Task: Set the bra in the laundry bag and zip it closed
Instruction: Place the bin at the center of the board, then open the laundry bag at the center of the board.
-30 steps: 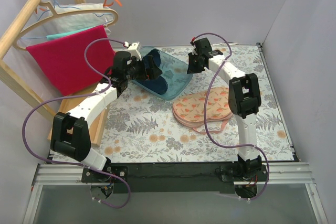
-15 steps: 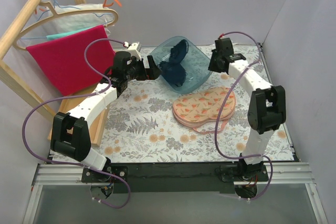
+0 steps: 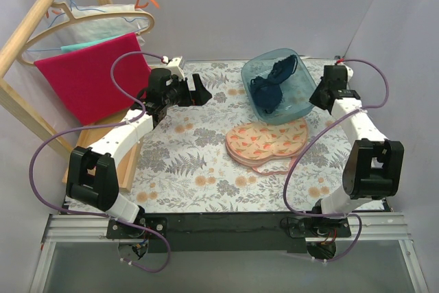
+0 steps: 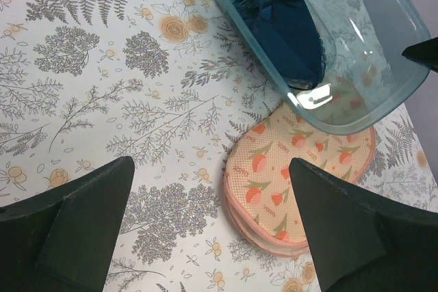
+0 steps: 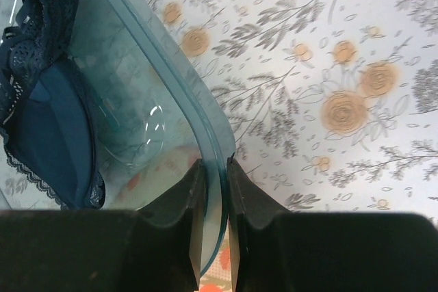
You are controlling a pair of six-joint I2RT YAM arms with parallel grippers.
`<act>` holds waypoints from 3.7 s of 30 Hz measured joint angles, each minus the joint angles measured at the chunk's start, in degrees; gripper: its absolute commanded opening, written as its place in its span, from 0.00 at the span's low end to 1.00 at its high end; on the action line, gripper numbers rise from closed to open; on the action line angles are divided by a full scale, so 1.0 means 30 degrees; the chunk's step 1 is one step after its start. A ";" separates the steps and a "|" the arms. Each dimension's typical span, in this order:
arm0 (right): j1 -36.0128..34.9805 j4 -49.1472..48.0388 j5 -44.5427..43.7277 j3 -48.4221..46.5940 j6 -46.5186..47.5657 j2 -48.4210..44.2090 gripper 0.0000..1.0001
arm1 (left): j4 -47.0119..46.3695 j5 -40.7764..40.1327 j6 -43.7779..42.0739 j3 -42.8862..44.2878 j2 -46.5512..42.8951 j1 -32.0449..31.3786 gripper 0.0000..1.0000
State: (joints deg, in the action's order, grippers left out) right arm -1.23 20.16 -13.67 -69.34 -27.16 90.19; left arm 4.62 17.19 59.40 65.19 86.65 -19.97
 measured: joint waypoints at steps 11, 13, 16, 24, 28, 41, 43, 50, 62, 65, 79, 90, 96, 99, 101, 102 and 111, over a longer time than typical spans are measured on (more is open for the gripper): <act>0.1749 -0.1275 0.0780 -0.0007 -0.0189 0.1712 0.01 | -0.0087 0.0095 0.0087 0.0000 0.0007 0.0000 0.98; 0.1785 -0.1647 0.1355 -0.0248 -0.0503 0.2783 0.01 | -0.0095 0.0138 0.0095 0.0000 0.0007 0.0000 0.98; 0.1792 -0.2084 0.2186 -0.0248 -0.0969 0.3541 0.03 | -0.0095 0.0146 0.0095 0.0000 0.0007 0.0000 0.98; 0.1792 -0.3235 0.3723 -0.0721 -0.1632 0.4524 0.01 | -0.0080 0.0175 0.0087 0.0000 0.0007 0.0000 0.98; 0.1741 -0.3548 0.3548 -0.0707 -0.2681 0.4758 0.01 | -0.0051 0.0189 0.0073 0.0000 0.0007 0.0000 0.98; 0.1486 -0.5668 0.2834 0.0780 -0.5297 0.4634 0.65 | 0.0036 0.0131 0.0044 0.0000 0.0007 0.0000 0.98; 0.1421 -0.5741 0.2958 0.1180 -0.5005 0.4466 0.81 | 0.0044 0.0138 0.0044 0.0000 0.0015 0.0000 0.98; 0.1246 -0.5195 0.1603 0.4073 -0.3519 0.0357 0.86 | 0.0051 0.0189 0.0000 0.0000 0.0051 0.0000 0.98; 0.1260 -0.3381 0.3381 0.9617 -0.2339 -0.8029 0.62 | 0.0372 0.0685 0.0007 0.0204 0.0408 0.0000 0.98; 0.1268 -0.2892 0.4284 0.9639 -0.1974 -0.7329 0.58 | 0.0379 0.0874 0.0080 0.0211 0.0408 0.0000 0.98; 0.1260 -0.2106 0.5646 0.9639 -0.0823 -0.5683 0.51 | 0.0313 0.1464 0.0138 0.0175 0.0364 0.0000 0.98; 0.1260 -0.1960 0.6309 0.9653 -0.0066 -0.4291 0.19 | 0.0124 0.1894 0.0146 -0.0036 0.0364 0.0000 0.98; 0.1268 -0.1960 0.7074 0.9653 0.0510 -0.4510 0.02 | 0.0029 0.1923 0.0138 -0.0051 0.0364 0.0000 0.98; 0.1268 -0.1071 0.7410 0.9391 0.1275 -0.5304 0.03 | 0.0044 0.1916 0.0095 -0.0051 0.0364 0.0000 0.98; 0.1260 0.0444 0.7723 0.8466 0.2259 -0.5792 0.03 | 0.0066 0.1916 0.0000 -0.0051 0.0364 0.0000 0.98; 0.1260 0.1450 0.7825 0.7628 0.2849 -0.5923 0.04 | 0.0102 0.1916 -0.0022 -0.0051 0.0364 0.0000 0.98; 0.1268 0.6302 1.0397 0.3432 0.7118 -0.9610 0.01 | 0.0590 0.2178 -0.0328 -0.0051 0.0364 0.0000 0.98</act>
State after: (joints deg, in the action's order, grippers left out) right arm 2.57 39.07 17.52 -59.05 -5.80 61.36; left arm 6.39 23.73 58.41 65.04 87.74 -19.97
